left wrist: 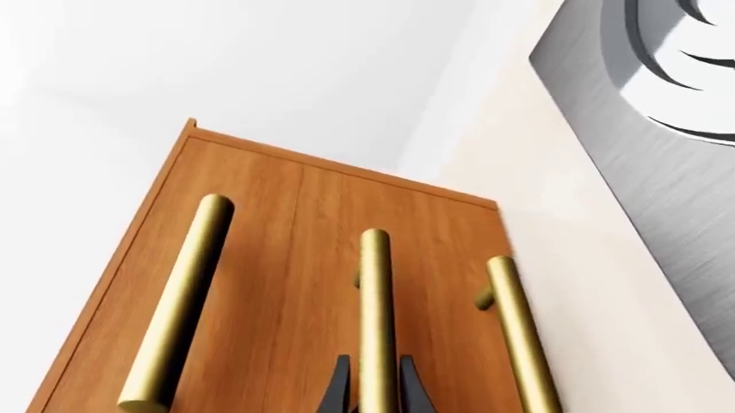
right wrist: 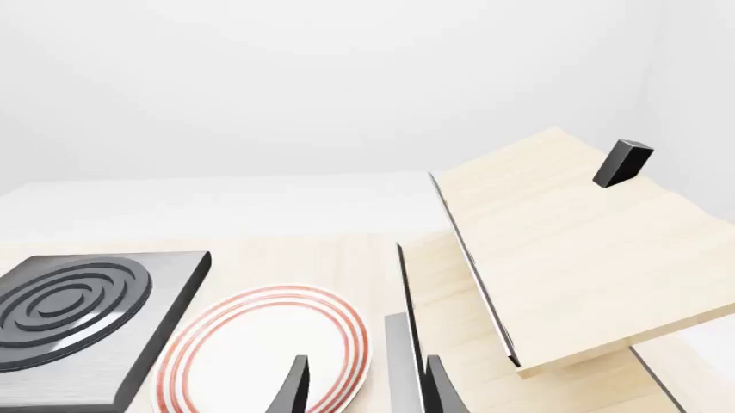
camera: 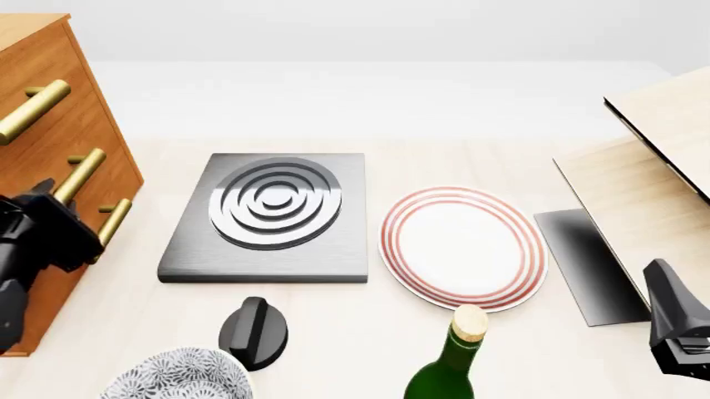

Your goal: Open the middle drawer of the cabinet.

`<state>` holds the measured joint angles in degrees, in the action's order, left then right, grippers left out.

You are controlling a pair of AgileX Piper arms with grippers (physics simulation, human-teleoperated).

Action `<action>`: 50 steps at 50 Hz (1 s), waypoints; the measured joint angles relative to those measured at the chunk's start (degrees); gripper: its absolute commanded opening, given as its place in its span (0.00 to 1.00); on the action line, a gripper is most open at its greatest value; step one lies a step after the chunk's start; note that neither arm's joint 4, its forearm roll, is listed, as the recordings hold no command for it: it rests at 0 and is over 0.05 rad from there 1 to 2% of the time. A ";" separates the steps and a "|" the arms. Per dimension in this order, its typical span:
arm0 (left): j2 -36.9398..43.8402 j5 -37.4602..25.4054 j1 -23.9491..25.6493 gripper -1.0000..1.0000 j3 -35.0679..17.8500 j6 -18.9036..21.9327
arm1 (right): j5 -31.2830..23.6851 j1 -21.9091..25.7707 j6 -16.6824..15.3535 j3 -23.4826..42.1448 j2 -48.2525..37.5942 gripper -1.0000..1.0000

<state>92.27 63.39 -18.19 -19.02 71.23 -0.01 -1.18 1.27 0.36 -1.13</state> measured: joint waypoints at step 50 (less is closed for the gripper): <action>1.48 2.59 5.08 0.00 -0.28 4.88 | 0.00 0.00 0.00 0.00 0.00 1.00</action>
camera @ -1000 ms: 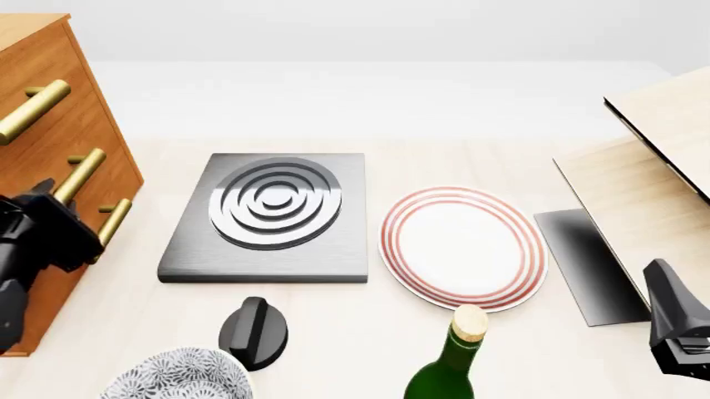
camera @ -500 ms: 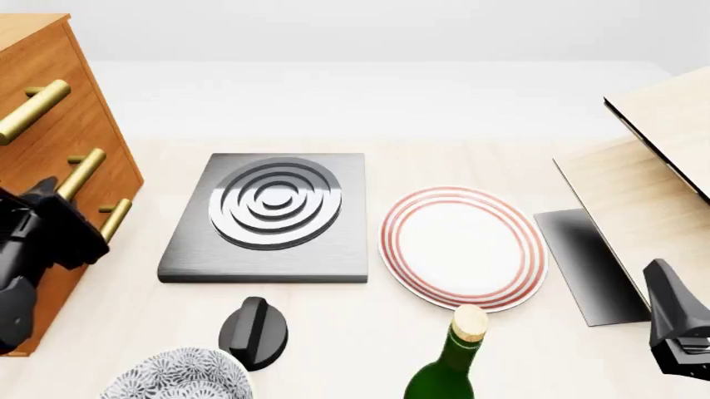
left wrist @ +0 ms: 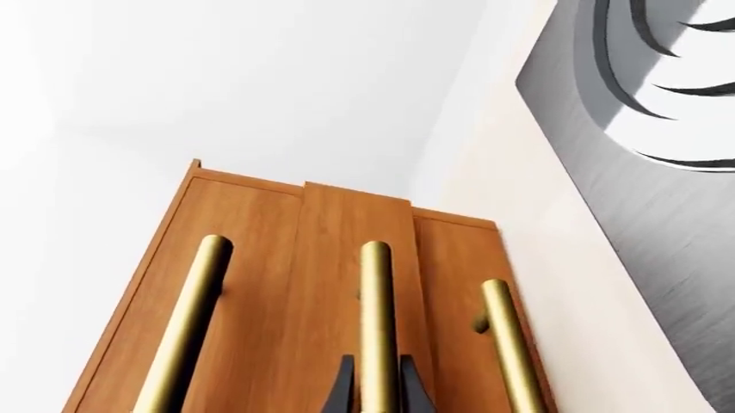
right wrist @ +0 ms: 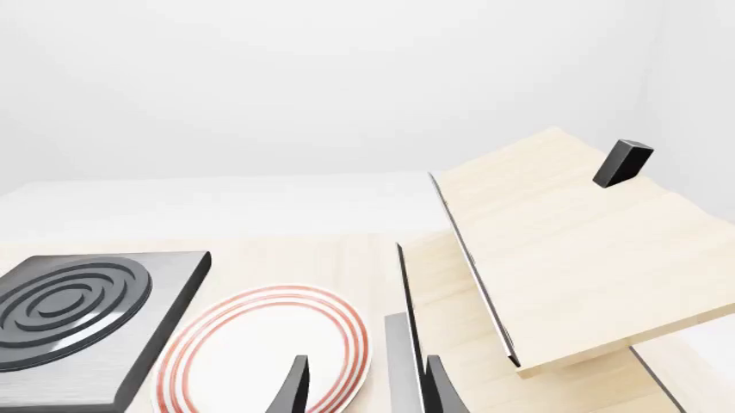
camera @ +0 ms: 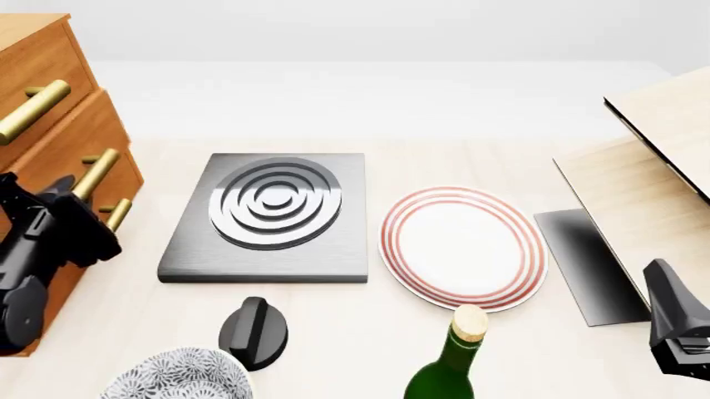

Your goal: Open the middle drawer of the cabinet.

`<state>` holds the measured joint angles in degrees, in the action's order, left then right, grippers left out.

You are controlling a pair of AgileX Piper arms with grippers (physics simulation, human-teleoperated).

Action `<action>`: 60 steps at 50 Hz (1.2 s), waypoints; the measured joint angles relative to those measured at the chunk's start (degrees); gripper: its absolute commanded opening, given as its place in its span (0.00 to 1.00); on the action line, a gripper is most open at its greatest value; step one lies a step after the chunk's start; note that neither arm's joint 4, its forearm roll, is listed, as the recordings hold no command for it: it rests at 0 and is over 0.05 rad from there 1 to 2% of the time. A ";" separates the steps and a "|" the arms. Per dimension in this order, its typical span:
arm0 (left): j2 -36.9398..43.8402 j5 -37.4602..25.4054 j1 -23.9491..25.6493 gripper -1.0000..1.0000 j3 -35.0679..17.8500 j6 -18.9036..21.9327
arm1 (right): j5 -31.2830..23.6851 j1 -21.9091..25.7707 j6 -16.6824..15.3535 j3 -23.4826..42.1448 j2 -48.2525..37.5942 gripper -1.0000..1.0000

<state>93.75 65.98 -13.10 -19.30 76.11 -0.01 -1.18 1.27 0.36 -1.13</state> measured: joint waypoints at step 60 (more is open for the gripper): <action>-3.83 -2.03 9.16 0.00 2.21 -0.44 | 0.00 0.01 0.00 0.00 0.00 1.00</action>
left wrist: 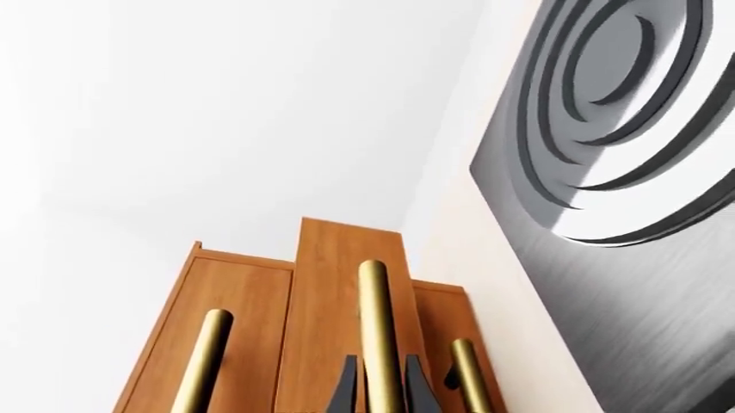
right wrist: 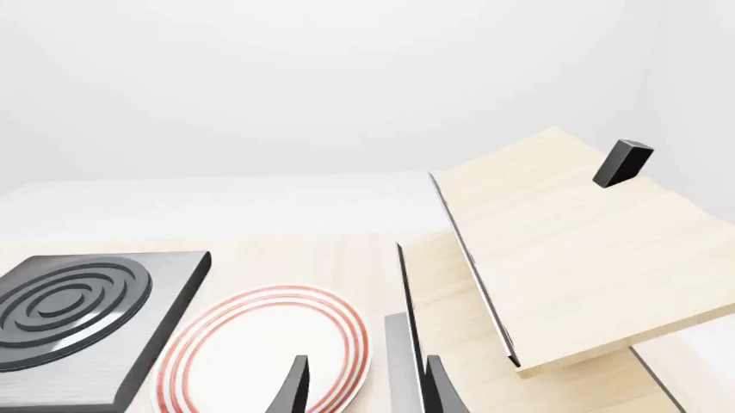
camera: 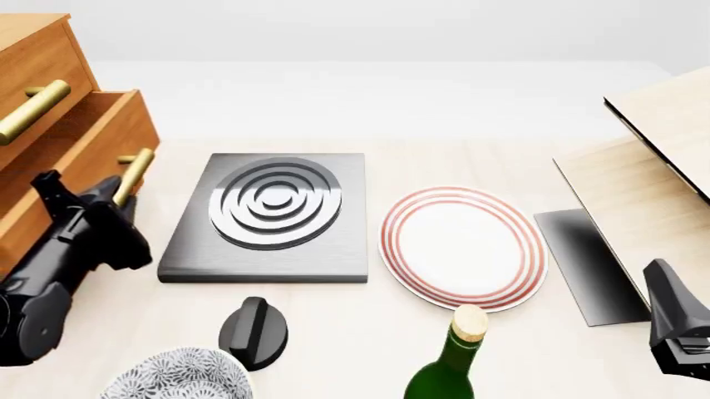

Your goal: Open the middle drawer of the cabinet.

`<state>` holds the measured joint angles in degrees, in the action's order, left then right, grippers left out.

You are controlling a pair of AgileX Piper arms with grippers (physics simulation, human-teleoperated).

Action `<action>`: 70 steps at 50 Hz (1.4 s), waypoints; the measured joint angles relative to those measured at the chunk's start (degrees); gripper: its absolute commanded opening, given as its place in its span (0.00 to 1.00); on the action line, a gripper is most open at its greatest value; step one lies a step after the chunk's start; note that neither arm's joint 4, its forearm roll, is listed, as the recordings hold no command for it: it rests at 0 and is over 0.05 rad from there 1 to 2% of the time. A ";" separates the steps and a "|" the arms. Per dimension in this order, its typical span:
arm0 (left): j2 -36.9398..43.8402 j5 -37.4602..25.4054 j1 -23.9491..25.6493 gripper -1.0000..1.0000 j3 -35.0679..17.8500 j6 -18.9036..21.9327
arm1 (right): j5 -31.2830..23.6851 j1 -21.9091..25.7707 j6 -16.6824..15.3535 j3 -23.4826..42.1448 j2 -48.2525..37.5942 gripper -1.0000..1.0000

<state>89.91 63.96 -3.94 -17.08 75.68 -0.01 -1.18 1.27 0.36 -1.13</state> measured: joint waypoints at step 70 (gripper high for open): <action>-43.20 -22.00 7.11 1.00 13.71 -8.83 | 0.00 0.00 0.00 0.00 -0.01 1.00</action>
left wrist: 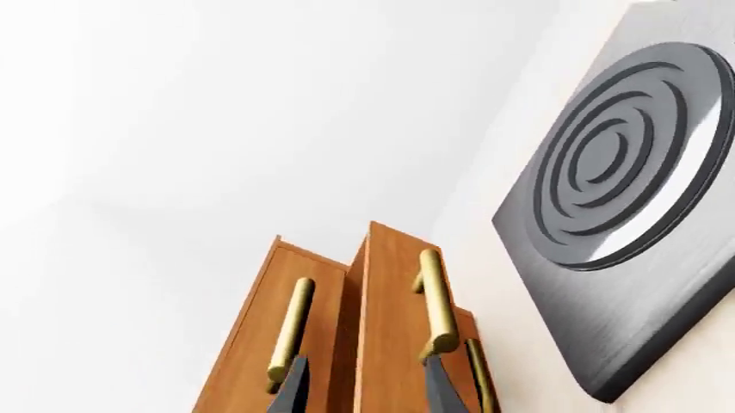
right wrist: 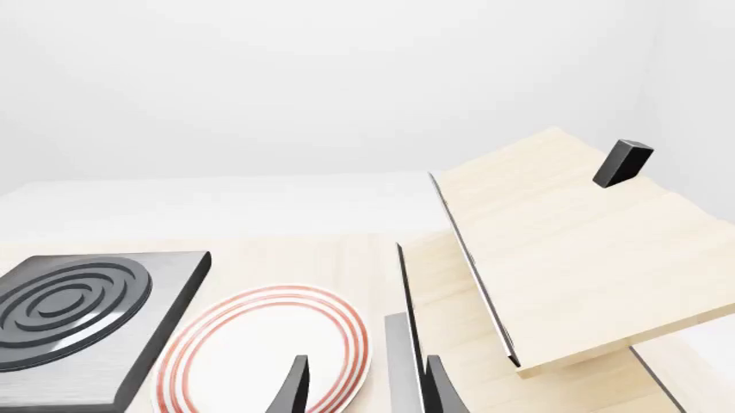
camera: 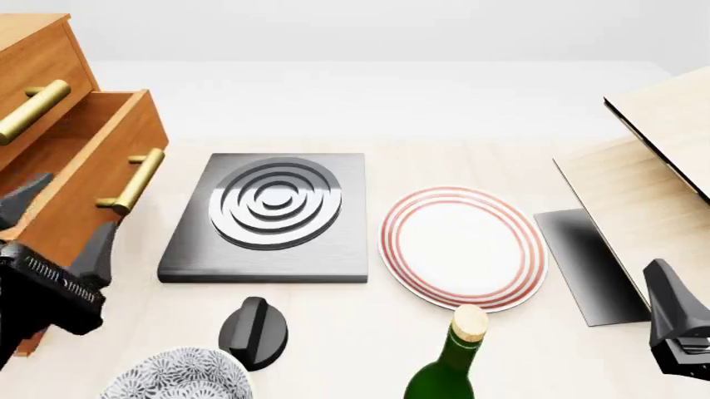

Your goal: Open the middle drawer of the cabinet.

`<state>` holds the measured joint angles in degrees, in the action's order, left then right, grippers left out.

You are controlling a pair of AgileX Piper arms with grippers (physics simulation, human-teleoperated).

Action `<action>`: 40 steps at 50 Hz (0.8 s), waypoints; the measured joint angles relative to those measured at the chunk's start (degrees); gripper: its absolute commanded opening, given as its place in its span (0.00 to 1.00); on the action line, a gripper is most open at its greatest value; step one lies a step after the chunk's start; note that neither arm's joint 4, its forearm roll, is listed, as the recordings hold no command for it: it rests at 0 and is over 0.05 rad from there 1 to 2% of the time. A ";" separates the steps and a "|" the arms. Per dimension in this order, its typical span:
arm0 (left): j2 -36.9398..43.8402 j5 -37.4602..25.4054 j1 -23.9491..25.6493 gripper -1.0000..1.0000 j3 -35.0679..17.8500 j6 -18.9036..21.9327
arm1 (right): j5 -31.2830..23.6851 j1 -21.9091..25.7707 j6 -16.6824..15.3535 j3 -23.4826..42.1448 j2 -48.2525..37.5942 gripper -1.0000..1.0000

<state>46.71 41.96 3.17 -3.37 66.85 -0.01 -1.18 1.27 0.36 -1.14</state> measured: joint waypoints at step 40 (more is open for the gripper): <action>-28.84 -74.19 -4.85 1.00 -44.07 -41.51 | 0.00 0.00 0.00 0.00 0.01 1.00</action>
<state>17.87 -32.23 -1.68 -47.44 25.34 -0.01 -1.18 1.27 0.36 -1.13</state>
